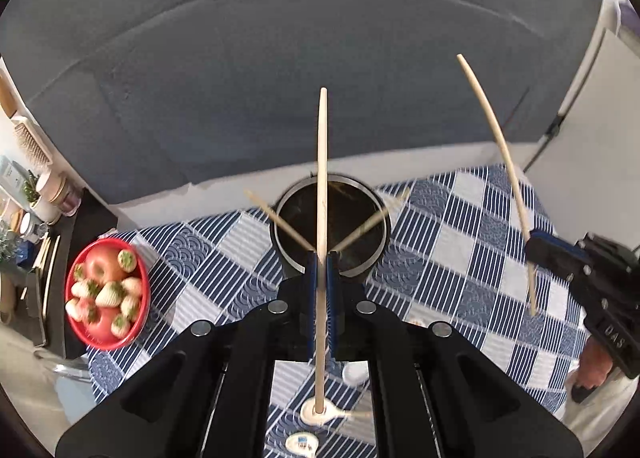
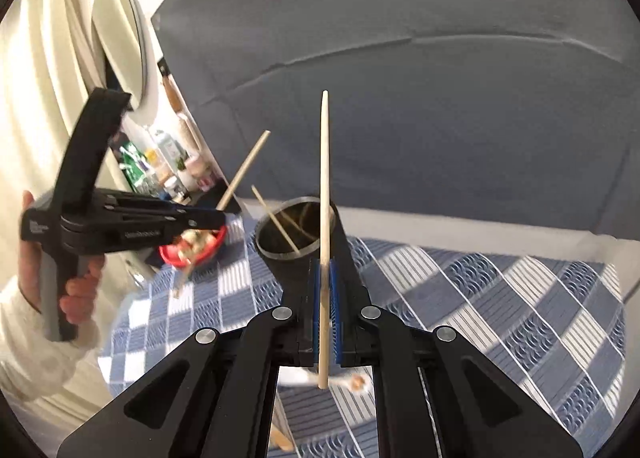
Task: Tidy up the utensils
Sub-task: 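Lift both held chopsticks upright and carry them above the black cup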
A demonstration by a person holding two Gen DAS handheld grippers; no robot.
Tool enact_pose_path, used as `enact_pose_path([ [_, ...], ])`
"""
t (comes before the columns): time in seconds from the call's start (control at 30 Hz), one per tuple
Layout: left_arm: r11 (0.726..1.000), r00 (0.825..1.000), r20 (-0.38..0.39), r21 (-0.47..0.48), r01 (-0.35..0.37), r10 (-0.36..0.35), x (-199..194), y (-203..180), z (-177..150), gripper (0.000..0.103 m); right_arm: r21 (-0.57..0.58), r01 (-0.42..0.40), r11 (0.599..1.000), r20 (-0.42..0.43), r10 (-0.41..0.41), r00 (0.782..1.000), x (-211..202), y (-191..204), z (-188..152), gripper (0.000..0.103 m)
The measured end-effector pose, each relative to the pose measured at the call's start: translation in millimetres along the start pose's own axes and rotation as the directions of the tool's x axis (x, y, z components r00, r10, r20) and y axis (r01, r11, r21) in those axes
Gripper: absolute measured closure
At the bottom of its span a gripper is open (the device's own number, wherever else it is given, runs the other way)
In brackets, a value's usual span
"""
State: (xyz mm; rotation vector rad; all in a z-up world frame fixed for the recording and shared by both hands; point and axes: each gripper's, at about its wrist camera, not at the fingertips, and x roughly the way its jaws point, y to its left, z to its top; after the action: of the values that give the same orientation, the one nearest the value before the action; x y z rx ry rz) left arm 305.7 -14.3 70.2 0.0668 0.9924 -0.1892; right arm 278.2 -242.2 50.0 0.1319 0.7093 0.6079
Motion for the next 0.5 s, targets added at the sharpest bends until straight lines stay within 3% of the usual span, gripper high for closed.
enact_pose_path([
  [0.3, 0.99, 0.983, 0.128, -0.022, 0.137, -0.133, 11.2, 24.1, 30.7, 0.098, 0.03, -0.072, 0.997, 0.062, 0.07, 0.996, 40.3, 9.7, 25.3, 0.098],
  [0.5, 0.978, 0.952, 0.231, 0.01, 0.206, -0.203, 17.3, 34.4, 42.3, 0.098, 0.036, -0.13, 0.991, 0.121, 0.124, 0.985, 69.6, 18.9, 38.5, 0.098],
])
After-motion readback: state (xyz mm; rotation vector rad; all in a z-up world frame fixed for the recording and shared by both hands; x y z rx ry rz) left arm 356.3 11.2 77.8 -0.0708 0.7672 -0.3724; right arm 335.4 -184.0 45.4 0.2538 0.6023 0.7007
